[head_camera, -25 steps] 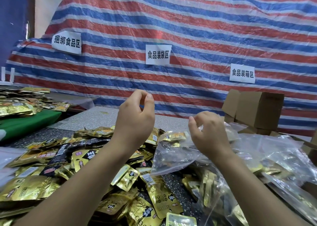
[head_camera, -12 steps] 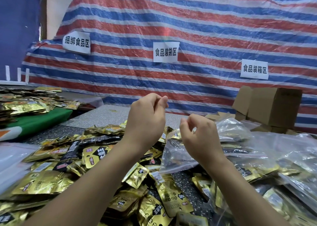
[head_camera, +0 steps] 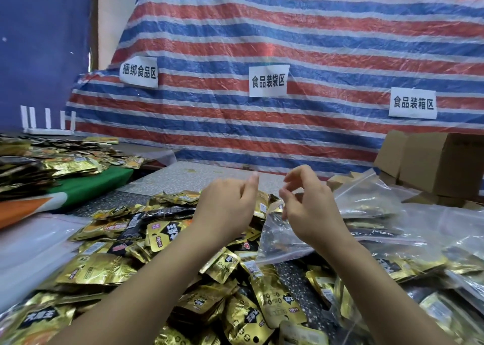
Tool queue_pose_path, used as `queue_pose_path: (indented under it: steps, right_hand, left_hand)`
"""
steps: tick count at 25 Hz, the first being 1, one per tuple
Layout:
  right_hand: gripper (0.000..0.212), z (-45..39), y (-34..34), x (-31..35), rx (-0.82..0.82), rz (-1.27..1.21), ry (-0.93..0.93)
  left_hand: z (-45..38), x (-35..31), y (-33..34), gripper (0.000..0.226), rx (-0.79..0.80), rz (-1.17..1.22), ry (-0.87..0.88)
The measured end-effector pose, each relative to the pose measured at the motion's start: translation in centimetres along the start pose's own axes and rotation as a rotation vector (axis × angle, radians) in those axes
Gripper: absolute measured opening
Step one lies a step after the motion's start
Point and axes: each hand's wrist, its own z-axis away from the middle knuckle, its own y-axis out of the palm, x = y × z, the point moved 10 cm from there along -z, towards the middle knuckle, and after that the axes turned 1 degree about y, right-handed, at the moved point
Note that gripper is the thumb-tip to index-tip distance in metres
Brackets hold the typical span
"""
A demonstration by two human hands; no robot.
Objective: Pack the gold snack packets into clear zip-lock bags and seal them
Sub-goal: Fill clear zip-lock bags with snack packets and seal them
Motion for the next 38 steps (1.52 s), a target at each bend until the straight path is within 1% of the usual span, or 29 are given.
queue_pose_path:
  steps: [2,4,6,7,8,10,11,12,13,15,16,18,20,21,24,25,26,27,29,31,33,36,38]
  right_hand:
    - [0.011,0.1,-0.1,1.0,0.015,0.019,-0.049]
    - [0.028,0.2,-0.4,2.0,0.016,0.048,-0.087]
    - [0.05,0.2,-0.5,2.7,0.032,0.049,-0.096]
    - [0.055,0.3,-0.4,2.9,0.042,0.036,-0.095]
    - [0.054,0.4,-0.2,3.0,0.052,0.028,-0.093]
    - [0.039,0.5,0.2,2.9,0.067,0.045,-0.077]
    - [0.03,0.6,0.3,2.8,0.073,0.052,-0.063]
    - [0.025,0.6,0.4,2.8,0.081,0.07,-0.056]
    - [0.028,0.7,0.5,2.8,0.087,0.096,-0.06]
    - [0.047,0.9,0.6,3.0,0.09,0.096,-0.061]
    - [0.056,0.9,0.5,3.0,0.082,0.062,-0.05]
    - [0.062,0.9,0.3,2.8,0.069,0.018,-0.023]
    - [0.056,0.8,0.3,2.7,0.065,0.06,-0.023]
    - [0.05,0.7,0.3,2.5,0.06,0.083,-0.02]
    - [0.032,0.5,0.2,1.8,0.041,0.077,0.009]
    - [0.031,0.5,0.1,1.8,0.039,0.077,0.003]
    - [0.035,0.5,0.1,2.0,0.036,0.084,-0.013]
    - [0.043,0.6,0.1,2.2,0.034,0.084,-0.029]
    - [0.059,0.7,0.0,2.5,0.029,0.042,-0.034]
    - [0.062,0.7,0.0,2.4,0.033,0.024,-0.019]
    - [0.055,0.6,0.2,2.2,0.047,0.056,-0.006]
    - [0.033,0.5,0.5,1.4,0.065,0.076,0.045]
    - [0.027,0.6,0.7,1.2,0.078,0.078,0.058]
  left_hand:
    - [0.0,3.5,-1.3,0.054,-0.022,-0.162,-0.045]
    - [-0.2,8.7,-3.7,0.041,-0.05,-0.32,-0.17]
    - [0.1,14.7,-6.4,0.038,-0.018,-0.501,-0.335]
    - [0.8,17.6,-7.8,0.038,0.015,-0.598,-0.418]
    - [1.7,20.2,-9.0,0.038,0.054,-0.692,-0.491]
    - [4.0,24.6,-11.2,0.036,0.124,-0.85,-0.612]
    - [5.1,26.3,-12.1,0.035,0.149,-0.895,-0.665]
    - [6.2,27.8,-12.9,0.034,0.171,-0.907,-0.719]
    - [7.3,28.9,-13.5,0.035,0.194,-0.897,-0.768]
    - [8.6,30.1,-13.8,0.039,0.239,-0.879,-0.824]
    - [8.9,30.4,-13.8,0.041,0.255,-0.878,-0.835]
    - [9.2,30.4,-13.6,0.037,0.279,-0.872,-0.847]
    - [9.2,30.5,-13.2,0.02,0.298,-0.873,-0.832]
    - [9.2,30.3,-13.2,0.015,0.311,-0.889,-0.826]
    - [9.0,30.1,-13.3,0.014,0.29,-0.912,-0.809]
    - [9.0,30.0,-13.5,0.017,0.278,-0.923,-0.809]
    - [9.1,30.1,-13.7,0.019,0.278,-0.93,-0.811]
    - [9.2,30.2,-13.8,0.018,0.276,-0.929,-0.815]
    - [9.5,30.4,-14.0,0.009,0.286,-0.941,-0.824]
    - [9.6,30.3,-13.9,0.006,0.326,-0.981,-0.802]
    - [9.6,30.4,-13.9,0.009,0.347,-1.0,-0.775]
    - [9.5,29.9,-14.2,0.012,0.34,-1.038,-0.754]
    - [9.2,29.4,-14.3,0.018,0.34,-1.094,-0.717]
